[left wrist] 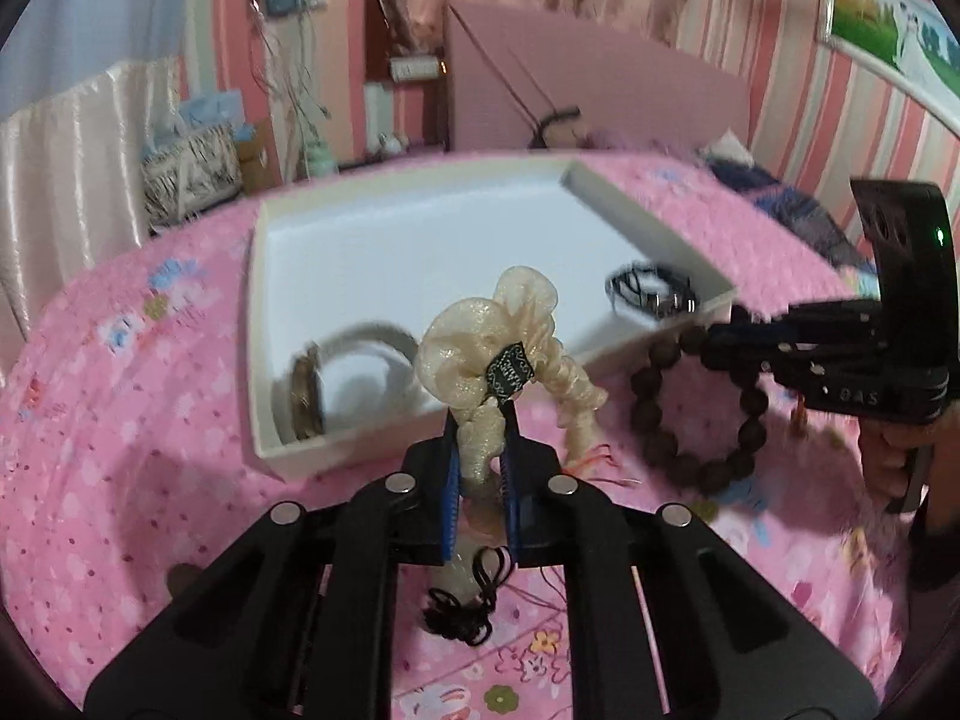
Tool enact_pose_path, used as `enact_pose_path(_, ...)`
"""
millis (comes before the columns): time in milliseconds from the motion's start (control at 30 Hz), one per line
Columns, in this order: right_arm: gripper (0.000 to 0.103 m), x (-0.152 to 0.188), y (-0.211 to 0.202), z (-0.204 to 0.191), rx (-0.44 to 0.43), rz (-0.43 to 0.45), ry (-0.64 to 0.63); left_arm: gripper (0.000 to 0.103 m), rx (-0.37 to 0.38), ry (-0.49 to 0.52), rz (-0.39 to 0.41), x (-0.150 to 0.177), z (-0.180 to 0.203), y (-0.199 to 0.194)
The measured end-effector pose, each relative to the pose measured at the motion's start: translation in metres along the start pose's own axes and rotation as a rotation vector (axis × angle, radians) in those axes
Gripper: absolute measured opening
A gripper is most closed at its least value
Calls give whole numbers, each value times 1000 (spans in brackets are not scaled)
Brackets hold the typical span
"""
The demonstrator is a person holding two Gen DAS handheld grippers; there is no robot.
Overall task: Organize jewelry
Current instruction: 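Grasp the cream scrunchie with the left tool while the right tool grasps the wooden bead bracelet, then carry the cream scrunchie into the tray with the left tool while the right tool drops the bead bracelet there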
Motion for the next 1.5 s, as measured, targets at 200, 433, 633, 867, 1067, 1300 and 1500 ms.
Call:
enact_pose_path(200,18,-8,-9,-3,-56,51,34,9,7,27,155,-19,11,-35)
enact_pose_path(433,18,-9,-6,1,-47,50,43,9,185,-69,156,-18,9,-36)
enact_pose_path(633,18,-8,-6,1,-35,50,33,8,276,-74,183,-22,17,-43)
enact_pose_path(867,19,-7,-5,1,-21,49,33,7,159,-107,6,1,0,5)
enact_pose_path(1067,19,-9,-6,1,-28,54,41,7,353,-140,169,-23,15,-32)
enact_pose_path(1300,19,-9,-7,1,-27,59,44,7,480,-178,172,-25,14,-38)
enact_pose_path(1500,19,-9,-6,3,-22,66,49,8,475,-103,196,-30,23,-51)
Point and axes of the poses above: each gripper's, at about its wrist camera, not at the fingertips, and y roughly the way its jaws point, z to its right, x to its underside, the point moved 7 cm from there along y, roughly the way its jaws point, and after that the axes turned 9 degrees about y, right-handed, at the moved point
